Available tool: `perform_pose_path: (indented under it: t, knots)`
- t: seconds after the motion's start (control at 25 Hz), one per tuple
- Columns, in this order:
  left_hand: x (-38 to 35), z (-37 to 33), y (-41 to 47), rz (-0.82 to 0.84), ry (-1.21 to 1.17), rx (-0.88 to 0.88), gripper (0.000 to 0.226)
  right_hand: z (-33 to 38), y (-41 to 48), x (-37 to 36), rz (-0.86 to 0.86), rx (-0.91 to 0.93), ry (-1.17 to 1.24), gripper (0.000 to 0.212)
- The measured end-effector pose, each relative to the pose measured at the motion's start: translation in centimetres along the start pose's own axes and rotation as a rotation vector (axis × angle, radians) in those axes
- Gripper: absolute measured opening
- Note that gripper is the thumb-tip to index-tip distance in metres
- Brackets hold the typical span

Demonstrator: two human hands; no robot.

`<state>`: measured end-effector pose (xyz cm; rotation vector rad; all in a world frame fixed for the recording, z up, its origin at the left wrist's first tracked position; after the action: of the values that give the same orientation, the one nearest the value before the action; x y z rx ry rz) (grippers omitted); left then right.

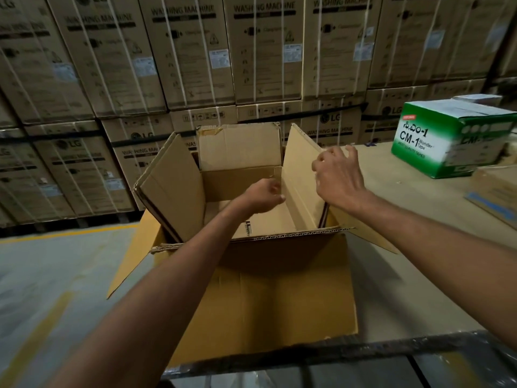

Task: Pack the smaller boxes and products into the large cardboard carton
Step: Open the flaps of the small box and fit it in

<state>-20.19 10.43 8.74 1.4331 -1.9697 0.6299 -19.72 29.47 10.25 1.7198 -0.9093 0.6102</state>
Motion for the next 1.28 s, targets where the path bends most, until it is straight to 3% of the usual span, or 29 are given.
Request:
perform_pose_path:
  t: [0.12, 0.28, 0.44, 0.6, 1.12, 1.28]
  knots:
    - [-2.3, -2.7, 0.8, -0.086, -0.042, -0.026, 0.049, -2.3, -0.6, 0.0, -0.191, -0.053, 0.18, 0.028]
    - [-4.9, -8.0, 1.4, -0.387, 0.009, -0.194, 0.046, -6.5, -1.1, 0.0, -0.336, -0.188, 0.366, 0.027]
    - [-9.1, -14.3, 1.9, -0.66, 0.085, -0.391, 0.039, -12.3, -2.0, -2.0, -0.365, -0.278, 0.488, 0.025]
    - [-15.2, -18.3, 2.6, -0.755, 0.076, -0.451, 0.034, -18.5, -3.7, -4.4, -0.339, -0.26, 0.539, 0.02]
    - [-31.2, -23.2, 8.8, -0.44, -0.151, -0.392, 0.031, -32.7, -15.0, -13.3, -0.019, -0.319, 0.508, 0.025]
    - [-35.5, -26.0, 10.8, -0.347, -0.198, -0.395, 0.032, -38.0, -17.8, -15.5, 0.011, -0.383, 0.505, 0.025]
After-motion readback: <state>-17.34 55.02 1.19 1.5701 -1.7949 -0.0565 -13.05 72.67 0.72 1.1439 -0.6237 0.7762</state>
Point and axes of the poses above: each hand's wrist, its own y-axis towards the middle knuckle, its own x-axis out of the back of the hand, z = x × y, the point moved 2 cm from there along y, towards the middle knuckle, and after that the axes turned 3 degrees about -y, right-handed, at the moved point
